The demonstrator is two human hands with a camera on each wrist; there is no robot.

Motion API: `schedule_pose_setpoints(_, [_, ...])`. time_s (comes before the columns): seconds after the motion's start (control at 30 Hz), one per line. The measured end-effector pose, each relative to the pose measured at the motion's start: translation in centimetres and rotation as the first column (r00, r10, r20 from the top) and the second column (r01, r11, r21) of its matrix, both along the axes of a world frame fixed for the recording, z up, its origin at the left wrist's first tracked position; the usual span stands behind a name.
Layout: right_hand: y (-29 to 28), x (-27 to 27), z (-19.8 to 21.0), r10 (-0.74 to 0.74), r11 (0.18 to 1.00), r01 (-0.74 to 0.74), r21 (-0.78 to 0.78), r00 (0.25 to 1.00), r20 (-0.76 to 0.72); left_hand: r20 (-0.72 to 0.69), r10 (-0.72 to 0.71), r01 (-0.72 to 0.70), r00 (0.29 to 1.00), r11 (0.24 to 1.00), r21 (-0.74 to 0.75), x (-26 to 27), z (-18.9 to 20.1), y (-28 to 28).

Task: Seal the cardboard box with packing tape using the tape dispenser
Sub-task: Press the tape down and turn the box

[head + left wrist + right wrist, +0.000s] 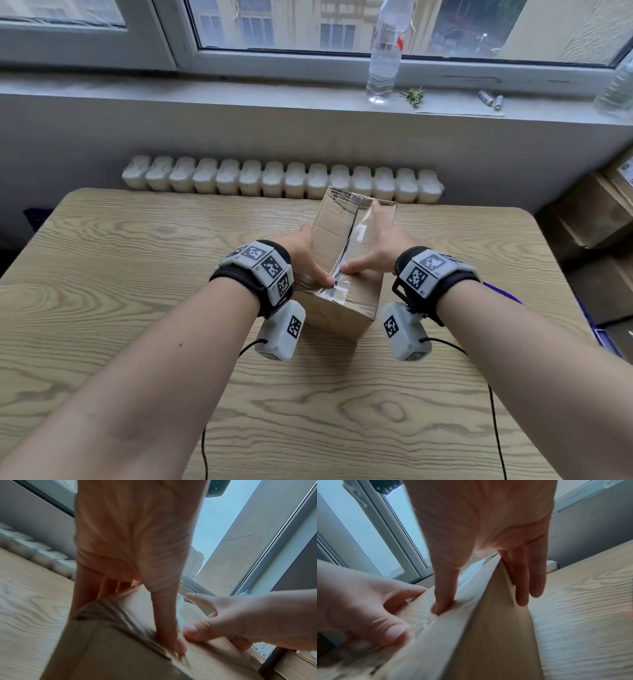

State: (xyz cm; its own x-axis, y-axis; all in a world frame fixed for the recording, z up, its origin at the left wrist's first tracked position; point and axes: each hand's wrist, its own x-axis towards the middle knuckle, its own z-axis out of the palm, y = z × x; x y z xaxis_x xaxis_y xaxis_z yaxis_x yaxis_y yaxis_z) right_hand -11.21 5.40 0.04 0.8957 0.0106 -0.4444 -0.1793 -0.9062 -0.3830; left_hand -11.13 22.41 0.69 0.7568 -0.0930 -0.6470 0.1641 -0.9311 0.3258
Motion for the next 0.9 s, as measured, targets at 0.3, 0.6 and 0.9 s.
schedule_pose_setpoints(0.3, [-0.1, 4.1, 0.1, -0.162, 0.961, 0.198, -0.191, 0.969, 0.188, -0.029, 0.011, -0.015, 1.0, 0.992, -0.129, 0.3, 0.2, 0.6])
schedule_pose_setpoints(0.6, [-0.4, 4.8, 1.4, -0.058, 0.998, 0.058, 0.006, 0.993, 0.104, -0.122, 0.235, -0.26, 0.964, 0.929, -0.264, 1.9, -1.0, -0.4])
schedule_pose_setpoints(0.9, [-7.5, 1.7, 2.4, -0.053, 0.999, 0.054, -0.002, 0.993, 0.102, 0.542, -0.074, 0.092, 0.837, 0.996, -0.007, 2.3, 1.5, -4.6])
